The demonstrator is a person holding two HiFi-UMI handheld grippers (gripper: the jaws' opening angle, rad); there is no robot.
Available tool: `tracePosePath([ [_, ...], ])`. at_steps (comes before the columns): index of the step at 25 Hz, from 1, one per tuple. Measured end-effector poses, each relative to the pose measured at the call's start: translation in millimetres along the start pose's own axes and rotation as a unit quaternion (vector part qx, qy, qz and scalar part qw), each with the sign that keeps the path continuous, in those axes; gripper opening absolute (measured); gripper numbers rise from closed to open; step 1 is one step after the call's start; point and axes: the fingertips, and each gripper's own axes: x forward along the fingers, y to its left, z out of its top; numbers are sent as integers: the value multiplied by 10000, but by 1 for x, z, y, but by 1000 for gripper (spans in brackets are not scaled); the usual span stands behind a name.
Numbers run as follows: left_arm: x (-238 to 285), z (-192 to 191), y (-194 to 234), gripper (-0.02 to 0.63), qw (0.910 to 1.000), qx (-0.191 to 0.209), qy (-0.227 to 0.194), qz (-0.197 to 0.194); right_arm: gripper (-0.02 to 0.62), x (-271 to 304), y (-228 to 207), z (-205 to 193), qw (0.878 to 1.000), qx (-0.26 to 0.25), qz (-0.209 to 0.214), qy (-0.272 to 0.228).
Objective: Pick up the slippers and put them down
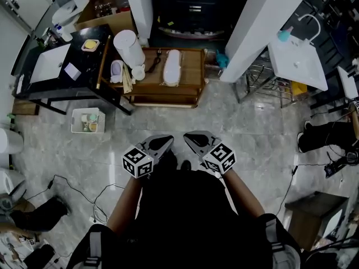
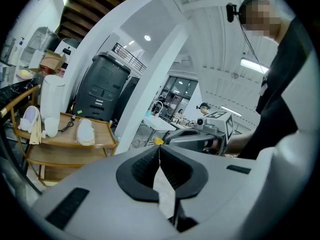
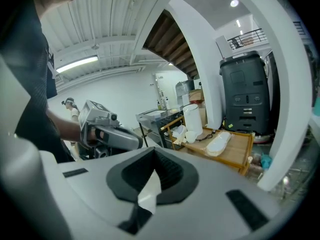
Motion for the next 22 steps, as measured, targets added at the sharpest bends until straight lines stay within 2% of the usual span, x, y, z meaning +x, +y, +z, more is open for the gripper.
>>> tracePosePath([
  [8, 12, 23, 46, 12, 9995, -40, 138, -269, 8, 36, -32, 15, 9996, 115, -195, 154],
  [22, 34, 63, 121, 12, 9961, 91, 461, -751, 8, 103, -85, 53, 9975, 366, -603, -40],
])
